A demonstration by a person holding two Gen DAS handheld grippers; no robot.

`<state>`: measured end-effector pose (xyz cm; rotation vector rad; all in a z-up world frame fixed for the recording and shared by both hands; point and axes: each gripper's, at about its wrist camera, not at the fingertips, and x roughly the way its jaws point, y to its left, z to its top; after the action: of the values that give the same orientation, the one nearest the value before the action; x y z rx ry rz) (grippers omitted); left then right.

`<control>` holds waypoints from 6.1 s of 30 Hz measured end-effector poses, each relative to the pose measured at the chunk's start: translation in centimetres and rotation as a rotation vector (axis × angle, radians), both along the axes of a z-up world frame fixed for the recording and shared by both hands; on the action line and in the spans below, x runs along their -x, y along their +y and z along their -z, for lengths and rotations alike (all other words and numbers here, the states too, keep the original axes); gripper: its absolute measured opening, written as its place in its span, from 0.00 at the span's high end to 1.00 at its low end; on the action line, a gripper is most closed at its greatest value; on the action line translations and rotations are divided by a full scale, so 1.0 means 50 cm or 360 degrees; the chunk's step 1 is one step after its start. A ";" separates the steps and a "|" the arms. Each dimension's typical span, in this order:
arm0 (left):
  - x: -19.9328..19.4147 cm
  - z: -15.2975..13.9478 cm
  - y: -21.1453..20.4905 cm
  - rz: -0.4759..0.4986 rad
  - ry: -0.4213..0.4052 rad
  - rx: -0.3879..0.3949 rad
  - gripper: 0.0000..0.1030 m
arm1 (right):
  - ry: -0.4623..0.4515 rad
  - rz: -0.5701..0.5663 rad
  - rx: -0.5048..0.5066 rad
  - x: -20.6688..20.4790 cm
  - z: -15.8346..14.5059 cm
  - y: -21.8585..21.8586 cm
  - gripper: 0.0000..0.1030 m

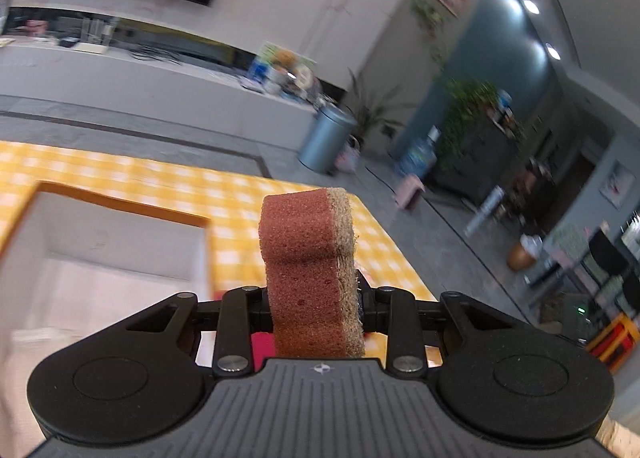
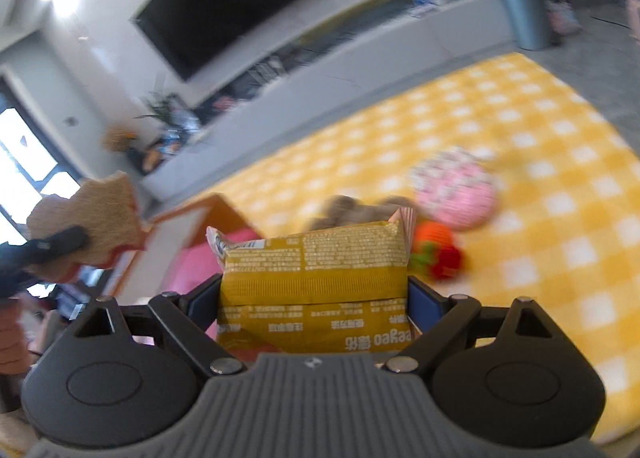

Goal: Organize soft objects
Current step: 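Lift and carry the sponge and packet over the cardboard box with both tools, then lower the yellow packet into the box and open the right tool, then lower the brown sponge into the box and open the left tool, then move both tools back from the box toward the pile of soft items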

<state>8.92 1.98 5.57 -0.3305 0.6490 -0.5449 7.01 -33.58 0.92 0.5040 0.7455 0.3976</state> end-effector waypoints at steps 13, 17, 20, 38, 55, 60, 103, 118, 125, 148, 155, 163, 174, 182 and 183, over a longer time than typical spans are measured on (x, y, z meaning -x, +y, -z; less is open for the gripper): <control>0.072 -0.005 0.209 -0.0428 -0.0126 0.0161 0.66 | -0.0209 -0.0300 -0.0038 0.005 -0.129 0.235 0.12; 0.086 -0.004 0.245 -0.0490 -0.0166 0.0163 0.66 | -0.0219 -0.0398 0.0056 0.000 -0.154 0.348 0.12; 0.084 0.006 0.261 -0.0476 -0.0168 0.0186 0.66 | -0.0202 -0.0472 0.0141 -0.022 -0.156 0.441 0.12; 0.077 0.086 0.341 -0.0491 -0.0060 0.0276 0.66 | 0.0072 -0.0438 0.0673 -0.199 -0.028 0.658 0.12; 0.072 0.100 0.354 -0.0484 -0.0013 0.0285 0.66 | 0.0421 -0.0314 0.0973 -0.321 0.117 0.763 0.12; 0.070 0.100 0.355 -0.0475 0.0007 0.0284 0.66 | 0.0528 -0.0290 0.0966 -0.342 0.166 0.757 0.11; -0.154 0.152 0.206 -0.0050 0.0240 0.0135 0.66 | -0.0469 -0.0227 0.0874 -0.154 -0.044 0.497 0.02; -0.289 0.234 0.180 0.0125 0.0570 -0.0089 0.65 | -0.0433 0.0001 0.0605 -0.159 -0.037 0.424 0.02; -0.285 0.230 0.176 0.0131 0.0606 -0.0183 0.36 | -0.0402 0.0012 0.0601 -0.159 -0.034 0.427 0.02; -0.107 0.097 0.145 -0.0259 -0.0023 -0.0856 0.08 | -0.0393 0.0018 0.0669 -0.136 -0.028 0.430 0.02; -0.106 0.055 0.119 -0.0339 -0.0126 -0.0782 0.08 | -0.0410 0.0004 0.0650 -0.130 -0.032 0.425 0.02; -0.089 0.034 0.093 -0.0260 -0.0158 -0.0706 0.08 | -0.0399 0.0038 0.0676 -0.115 -0.049 0.400 0.02; -0.058 0.024 0.028 -0.0145 -0.0164 -0.0647 0.08 | -0.0499 0.0116 0.1107 -0.045 -0.104 0.283 0.02; -0.046 0.029 -0.048 -0.0076 -0.0119 -0.0699 0.08 | -0.0258 0.0232 0.1237 -0.029 -0.090 0.158 0.02; -0.045 0.030 -0.060 -0.0060 -0.0112 -0.0704 0.08 | -0.0203 0.0246 0.1207 -0.034 -0.084 0.141 0.02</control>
<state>11.17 -1.01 4.08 0.0920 0.6742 -0.3619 8.73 -26.55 5.11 -0.1775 0.6697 -0.0149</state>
